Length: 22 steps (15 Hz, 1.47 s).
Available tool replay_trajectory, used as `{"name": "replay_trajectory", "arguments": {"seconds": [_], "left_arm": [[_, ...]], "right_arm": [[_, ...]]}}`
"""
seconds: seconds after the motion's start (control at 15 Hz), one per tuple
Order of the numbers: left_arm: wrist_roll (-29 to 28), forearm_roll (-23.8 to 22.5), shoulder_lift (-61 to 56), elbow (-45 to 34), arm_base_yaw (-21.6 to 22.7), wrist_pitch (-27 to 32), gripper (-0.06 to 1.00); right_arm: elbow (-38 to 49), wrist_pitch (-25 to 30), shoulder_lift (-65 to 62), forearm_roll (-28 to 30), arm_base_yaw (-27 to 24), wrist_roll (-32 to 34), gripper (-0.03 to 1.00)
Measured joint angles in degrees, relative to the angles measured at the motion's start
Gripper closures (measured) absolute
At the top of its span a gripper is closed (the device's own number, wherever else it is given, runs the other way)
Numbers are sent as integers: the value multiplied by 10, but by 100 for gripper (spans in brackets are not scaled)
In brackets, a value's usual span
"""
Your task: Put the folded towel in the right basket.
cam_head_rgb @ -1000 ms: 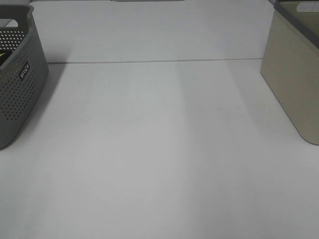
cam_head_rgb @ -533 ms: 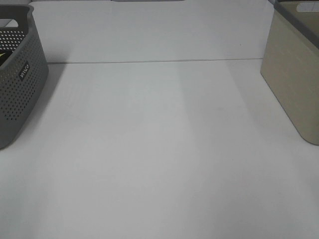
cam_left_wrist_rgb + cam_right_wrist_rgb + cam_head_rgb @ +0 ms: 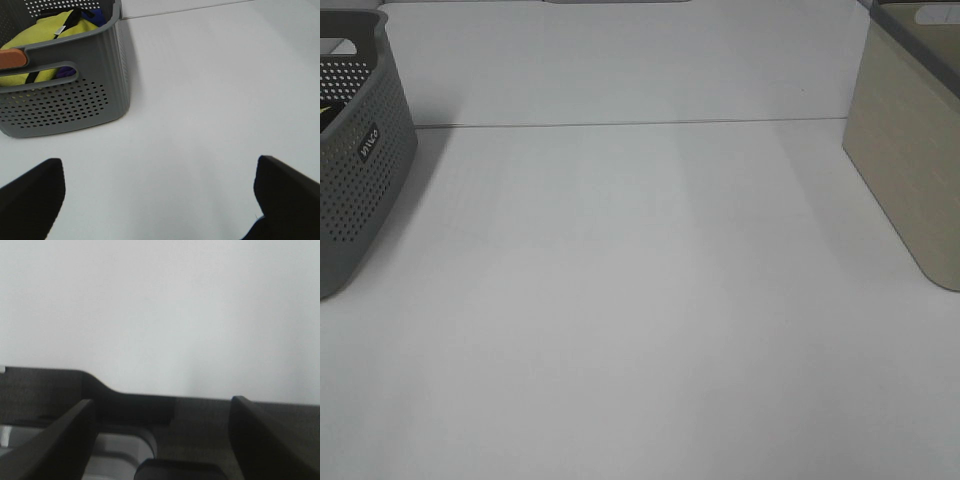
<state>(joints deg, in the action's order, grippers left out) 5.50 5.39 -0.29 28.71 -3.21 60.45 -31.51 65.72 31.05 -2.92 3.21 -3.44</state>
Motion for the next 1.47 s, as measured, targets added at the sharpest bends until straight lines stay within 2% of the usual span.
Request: {"name": "replay_trajectory", "arguments": {"seconds": [0.47,1.47], "left_arm": [[0,0,0,0,0,0,-3],[0,0,0,0,0,0,-3]], "right_arm": [[23,-43,-297,-4,0,-28,27],[25,-45,-314,-18,-2,-28,27]]}}
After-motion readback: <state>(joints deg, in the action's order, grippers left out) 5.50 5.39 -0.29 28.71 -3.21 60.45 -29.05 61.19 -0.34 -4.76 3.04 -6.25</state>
